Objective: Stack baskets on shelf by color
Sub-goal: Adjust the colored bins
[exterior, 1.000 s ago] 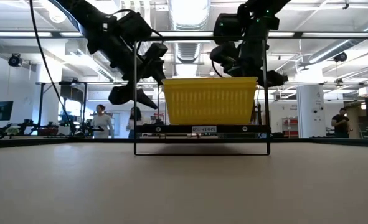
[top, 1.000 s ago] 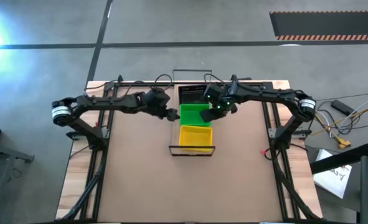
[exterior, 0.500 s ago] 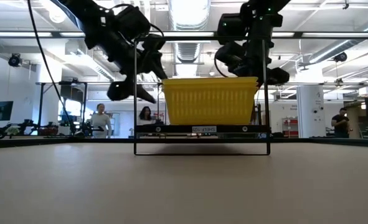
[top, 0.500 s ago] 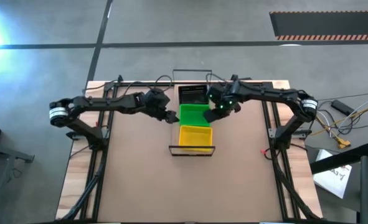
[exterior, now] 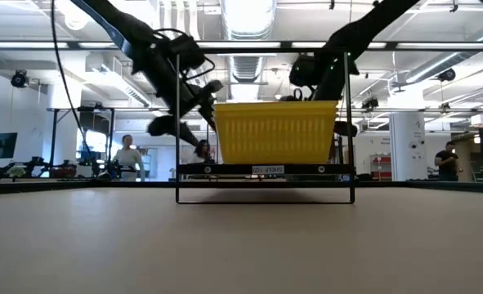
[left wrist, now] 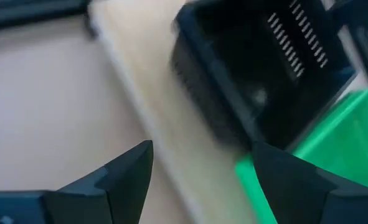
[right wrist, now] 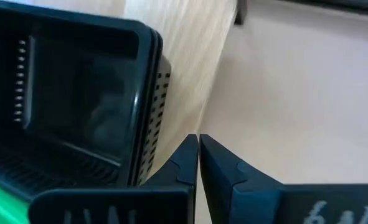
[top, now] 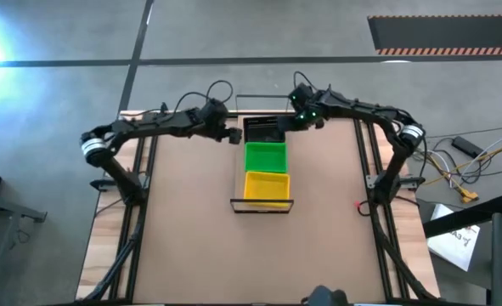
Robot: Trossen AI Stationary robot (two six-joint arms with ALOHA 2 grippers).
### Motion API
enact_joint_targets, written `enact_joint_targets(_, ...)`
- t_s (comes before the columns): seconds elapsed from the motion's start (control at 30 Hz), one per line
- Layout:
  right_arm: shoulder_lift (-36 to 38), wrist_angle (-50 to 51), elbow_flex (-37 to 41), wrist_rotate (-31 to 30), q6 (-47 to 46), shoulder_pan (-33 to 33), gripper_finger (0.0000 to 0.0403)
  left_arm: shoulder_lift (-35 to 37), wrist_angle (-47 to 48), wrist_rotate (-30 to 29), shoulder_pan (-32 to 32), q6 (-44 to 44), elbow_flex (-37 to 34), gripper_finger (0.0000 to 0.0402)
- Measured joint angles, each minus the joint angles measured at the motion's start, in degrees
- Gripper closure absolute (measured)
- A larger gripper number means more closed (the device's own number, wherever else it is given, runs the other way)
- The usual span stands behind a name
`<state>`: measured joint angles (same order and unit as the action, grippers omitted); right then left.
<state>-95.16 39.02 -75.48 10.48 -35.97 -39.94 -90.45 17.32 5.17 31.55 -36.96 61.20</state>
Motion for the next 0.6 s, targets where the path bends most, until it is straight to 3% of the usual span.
enact_joint_targets(0.23,-0.4,-0.5,0.0,0.5,0.8,1.3,0.0394,-4.7,-3.1,0.0,-0.4,2.9,4.9,0.0143)
enact_joint_targets(0.6,0.6,1.8,0.0,4.0,0.6,3.8,0.0394,-4.4,-2.9,0.2,-0.6,4.0,5.8,0.0144)
